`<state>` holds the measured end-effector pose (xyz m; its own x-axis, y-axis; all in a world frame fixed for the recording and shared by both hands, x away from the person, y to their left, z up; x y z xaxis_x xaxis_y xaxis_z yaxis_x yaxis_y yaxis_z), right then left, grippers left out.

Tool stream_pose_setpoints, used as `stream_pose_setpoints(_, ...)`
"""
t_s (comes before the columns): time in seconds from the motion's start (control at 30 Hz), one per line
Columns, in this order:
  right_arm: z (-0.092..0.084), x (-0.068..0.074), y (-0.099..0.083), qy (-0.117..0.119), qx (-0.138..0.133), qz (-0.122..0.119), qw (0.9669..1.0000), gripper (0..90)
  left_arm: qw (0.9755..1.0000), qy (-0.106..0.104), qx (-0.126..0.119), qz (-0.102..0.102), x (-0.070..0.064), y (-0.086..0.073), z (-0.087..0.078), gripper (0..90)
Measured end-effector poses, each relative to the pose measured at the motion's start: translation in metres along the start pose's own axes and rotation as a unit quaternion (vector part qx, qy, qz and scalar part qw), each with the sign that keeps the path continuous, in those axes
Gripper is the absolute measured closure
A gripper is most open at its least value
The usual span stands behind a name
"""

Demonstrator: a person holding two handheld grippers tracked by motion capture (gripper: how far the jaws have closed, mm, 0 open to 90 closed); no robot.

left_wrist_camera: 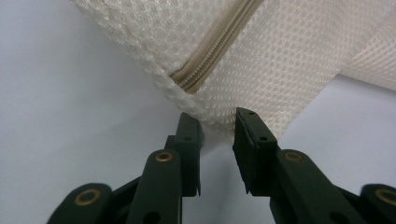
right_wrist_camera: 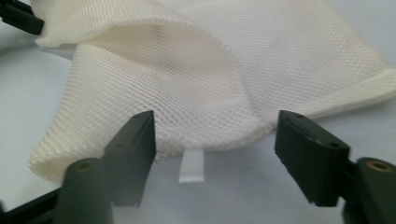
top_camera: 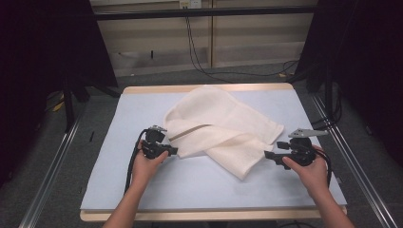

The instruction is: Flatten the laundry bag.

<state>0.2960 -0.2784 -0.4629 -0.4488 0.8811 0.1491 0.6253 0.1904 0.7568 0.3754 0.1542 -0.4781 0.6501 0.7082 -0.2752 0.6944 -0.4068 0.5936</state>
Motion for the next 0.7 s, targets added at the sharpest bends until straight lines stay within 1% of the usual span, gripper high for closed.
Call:
stream_pose_setpoints(0.03, 0.008, -0.001, 0.0, 0.001, 0.011, 0.013, 0.9999, 32.6, 1.0, -0.001, -0.002, 0.0, -0.001, 0.0, 0.0, 71.1)
stream_pose_setpoints(0.07, 0.008, -0.001, 0.0, 0.001, 0.011, 0.013, 0.9999, 32.6, 1.0, -0.001, -0.002, 0.0, -0.001, 0.0, 0.0, 71.1)
stream_pose_setpoints(0.1, 0.012, -0.002, -0.001, 0.004, 0.018, 0.027, 0.9995, 34.7, 1.0, -0.002, 0.0, 0.002, -0.001, 0.0, 0.0, 71.0)
stream_pose_setpoints(0.13, 0.014, -0.001, -0.001, 0.009, 0.018, 0.038, 0.9991, 37.3, 1.0, -0.002, 0.001, 0.002, -0.001, 0.001, 0.0, 71.0)
stream_pose_setpoints(0.17, 0.014, -0.001, -0.001, 0.013, 0.021, 0.043, 0.9988, 39.5, 1.0, -0.001, -0.004, -0.002, -0.002, 0.0, 0.001, 71.0)
stream_pose_setpoints(0.23, 0.014, -0.001, -0.001, 0.018, 0.025, 0.047, 0.9984, 44.6, 1.0, -0.001, 0.002, 0.003, -0.002, 0.001, 0.001, 71.1)
stream_pose_setpoints(0.27, 0.014, -0.001, -0.001, 0.023, 0.026, 0.048, 0.9982, 49.7, 1.0, -0.001, 0.002, 0.004, -0.002, 0.001, 0.001, 71.0)
stream_pose_setpoints(0.3, 0.014, 0.0, -0.001, 0.031, 0.024, 0.052, 0.9979, 57.3, 1.0, -0.003, 0.001, 0.003, -0.003, 0.002, 0.001, 71.0)
stream_pose_setpoints(0.33, 0.014, 0.0, -0.001, 0.031, 0.024, 0.052, 0.9979, 57.3, 1.0, -0.003, 0.001, 0.003, -0.003, 0.002, 0.001, 71.0)
stream_pose_setpoints(0.37, 0.014, 0.003, -0.002, 0.049, 0.019, 0.046, 0.9976, 70.0, 1.0, -0.003, 0.001, 0.008, -0.004, 0.002, 0.001, 70.8)
stream_pose_setpoints(0.43, 0.015, 0.007, -0.002, 0.055, 0.018, 0.038, 0.9976, 80.3, 1.0, -0.003, 0.001, 0.007, -0.005, 0.003, 0.001, 70.4)
stream_pose_setpoints(0.47, 0.016, 0.008, -0.002, 0.06, 0.015, 0.03, 0.9977, 87.1, 1.0, -0.003, 0.001, 0.007, -0.005, 0.003, 0.001, 70.4)
stream_pose_setpoints(0.5, 0.015, 0.01, -0.001, 0.064, 0.01, 0.027, 0.9975, 90.0, 1.0, -0.003, 0.001, 0.007, -0.005, 0.003, 0.0, 70.4)
stream_pose_setpoints(0.53, 0.016, 0.011, -0.001, 0.064, 0.007, 0.021, 0.9977, 90.0, 1.0, -0.003, 0.001, 0.008, -0.005, 0.003, 0.0, 70.3)
stream_pose_setpoints(0.57, 0.015, 0.013, 0.0, 0.065, 0.003, 0.01, 0.9978, 90.0, 1.0, -0.004, 0.002, 0.008, -0.005, 0.003, -0.001, 70.2)
stream_pose_setpoints(0.6, 0.015, 0.017, 0.002, 0.067, 0.002, 0.002, 0.9977, 90.0, 1.0, -0.006, -0.002, 0.004, -0.006, 0.003, -0.001, 69.7)
stream_pose_setpoints(0.63, 0.015, 0.02, 0.002, 0.072, 0.0, -0.01, 0.9973, 90.0, 1.0, -0.006, -0.004, 0.004, -0.006, 0.003, -0.001, 69.2)
stream_pose_setpoints(0.67, 0.015, 0.02, 0.002, 0.072, 0.0, -0.01, 0.9973, 90.0, 1.0, -0.006, -0.004, 0.004, -0.006, 0.003, -0.001, 69.2)
stream_pose_setpoints(0.7, 0.015, 0.029, 0.004, 0.085, -0.001, -0.024, 0.9961, 90.0, 1.0, -0.007, -0.002, 0.005, -0.006, 0.003, -0.002, 69.2)
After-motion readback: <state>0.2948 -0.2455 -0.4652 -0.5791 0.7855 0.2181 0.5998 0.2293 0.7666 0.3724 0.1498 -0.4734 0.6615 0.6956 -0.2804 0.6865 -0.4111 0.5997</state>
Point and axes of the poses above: each handheld gripper's, and its own axes: z roughly forward along the jaws, y roughly out of its top, x roughly to its left, the point moved 2 cm from there along z, roughly forward along the jaws, and after that the axes turned 4 degrees about -y, right-handed, at the moved point
